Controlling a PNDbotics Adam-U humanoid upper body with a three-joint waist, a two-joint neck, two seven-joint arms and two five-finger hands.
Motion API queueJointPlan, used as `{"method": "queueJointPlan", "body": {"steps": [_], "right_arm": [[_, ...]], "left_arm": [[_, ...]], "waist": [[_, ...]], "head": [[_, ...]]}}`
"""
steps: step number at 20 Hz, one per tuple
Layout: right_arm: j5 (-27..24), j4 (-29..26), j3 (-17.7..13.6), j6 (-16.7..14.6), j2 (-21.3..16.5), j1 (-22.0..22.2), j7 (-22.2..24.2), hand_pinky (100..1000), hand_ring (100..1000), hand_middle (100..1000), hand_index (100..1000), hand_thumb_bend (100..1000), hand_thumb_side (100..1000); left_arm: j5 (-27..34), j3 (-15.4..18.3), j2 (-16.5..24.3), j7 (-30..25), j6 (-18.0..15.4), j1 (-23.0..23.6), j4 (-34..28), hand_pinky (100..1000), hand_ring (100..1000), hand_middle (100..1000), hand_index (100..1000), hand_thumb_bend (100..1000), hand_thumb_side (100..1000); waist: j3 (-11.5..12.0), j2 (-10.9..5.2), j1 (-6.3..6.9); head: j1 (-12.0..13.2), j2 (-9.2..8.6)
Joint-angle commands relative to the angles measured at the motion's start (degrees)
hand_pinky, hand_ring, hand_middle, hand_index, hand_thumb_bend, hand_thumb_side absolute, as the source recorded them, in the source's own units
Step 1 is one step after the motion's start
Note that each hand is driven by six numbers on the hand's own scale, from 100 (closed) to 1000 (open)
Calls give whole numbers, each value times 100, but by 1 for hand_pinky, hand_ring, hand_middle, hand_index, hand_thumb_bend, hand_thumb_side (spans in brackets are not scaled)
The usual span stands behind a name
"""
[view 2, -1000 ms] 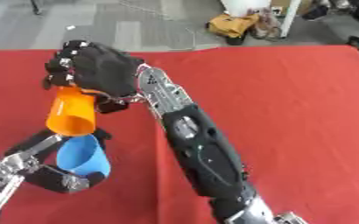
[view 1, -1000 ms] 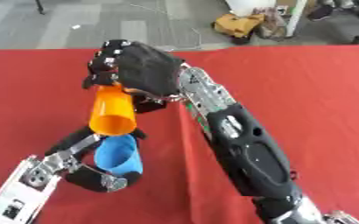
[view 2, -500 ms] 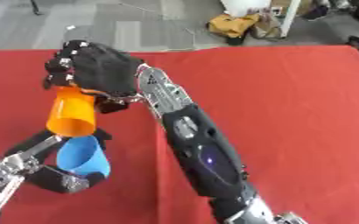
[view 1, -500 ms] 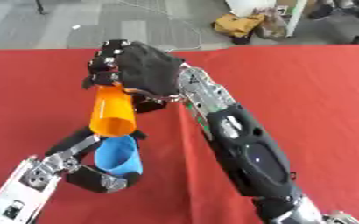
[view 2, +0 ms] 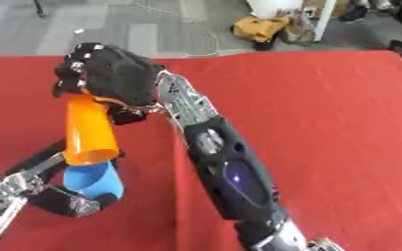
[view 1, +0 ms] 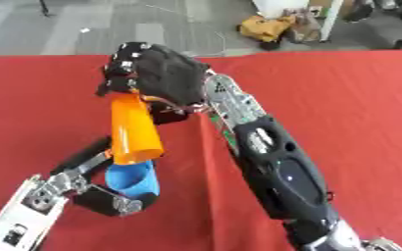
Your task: Pour the contents of one cup into another cup.
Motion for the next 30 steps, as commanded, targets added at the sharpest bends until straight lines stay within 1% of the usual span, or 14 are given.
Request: {"method": "queueJointPlan", "body": {"steps": [1, 6, 10, 12, 13, 14, 15, 16, 18, 20, 23, 24, 27, 30], "right_arm": [[-101, 19, -157, -55, -79, -59, 31, 645, 608, 489, 709, 267, 100], [-196, 172, -368, 33, -129, 11, 206, 650, 617, 479, 721, 246, 100], [-268, 286, -535, 180, -194, 72, 358, 664, 635, 500, 765, 276, 100], [-362, 331, -632, 276, -241, 112, 439, 676, 658, 532, 796, 227, 100], [-434, 344, -677, 330, -270, 130, 487, 676, 658, 532, 796, 227, 100], [-522, 350, -726, 387, -302, 153, 536, 686, 680, 552, 810, 194, 100], [-640, 348, -775, 448, -336, 178, 592, 687, 682, 553, 811, 191, 100], [-780, 341, -826, 510, -373, 208, 647, 695, 702, 560, 817, 171, 100], [-1164, 305, -926, 643, -452, 279, 781, 713, 737, 561, 825, 137, 100], [-1697, 212, -1036, 814, -536, 373, 954, 742, 781, 580, 834, 113, 100], [-2638, -51, -1182, 1132, -660, 529, 1336, 782, 842, 613, 847, 100, 100], [-2929, -159, -1222, 1237, -697, 573, 1478, 795, 862, 626, 852, 100, 100], [-3736, -537, -1354, 1574, -812, 728, 1855, 804, 879, 633, 856, 100, 100], [-4415, -890, -1487, 1905, -907, 897, 2146, 807, 870, 599, 854, 100, 100]], "left_arm": [[-79, 106, 41, 98, -8, -95, 10, 345, 317, 466, 790, 100, 118], [-314, 180, 29, 343, -35, -80, 275, 351, 325, 483, 798, 111, 100], [-539, 270, -5, 617, -65, -61, 597, 377, 383, 543, 817, 217, 100], [-607, 324, -18, 737, -75, -50, 739, 394, 425, 580, 818, 259, 100], [-624, 351, -23, 787, -84, -46, 799, 394, 425, 580, 818, 259, 100], [-628, 382, -28, 833, -93, -38, 849, 412, 456, 610, 818, 292, 212], [-620, 414, -32, 882, -102, -27, 886, 414, 458, 612, 818, 296, 223], [-602, 447, -33, 930, -110, -13, 905, 433, 475, 629, 820, 330, 313], [-538, 515, -33, 1032, -115, 15, 904, 487, 529, 681, 823, 388, 426], [-416, 583, -19, 1129, -118, 51, 820, 532, 588, 730, 827, 440, 479], [-279, 665, 51, 1159, -93, 126, 579, 596, 643, 767, 841, 491, 505], [-261, 688, 72, 1133, -75, 151, 492, 616, 664, 786, 852, 524, 514], [-190, 780, 146, 998, -18, 258, 97, 632, 677, 797, 859, 555, 506], [-8, 857, 233, 882, 75, 385, -374, 632, 674, 798, 861, 558, 488]], "waist": [[-7, -99, 14], [-27, -90, 25], [-42, -84, 27], [-51, -80, 27], [-55, -79, 27], [-58, -76, 28], [-60, -74, 27], [-63, -72, 27], [-70, -69, 26], [-77, -66, 26], [-90, -65, 27], [-95, -65, 27], [-105, -66, 25], [-110, -65, 27]], "head": [[-20, -71], [-22, -83], [-20, -98], [-13, -105], [-11, -108], [-6, -113], [-2, -116], [2, -119], [10, -124], [22, -130], [35, -135], [38, -138], [48, -148], [59, -154]]}}
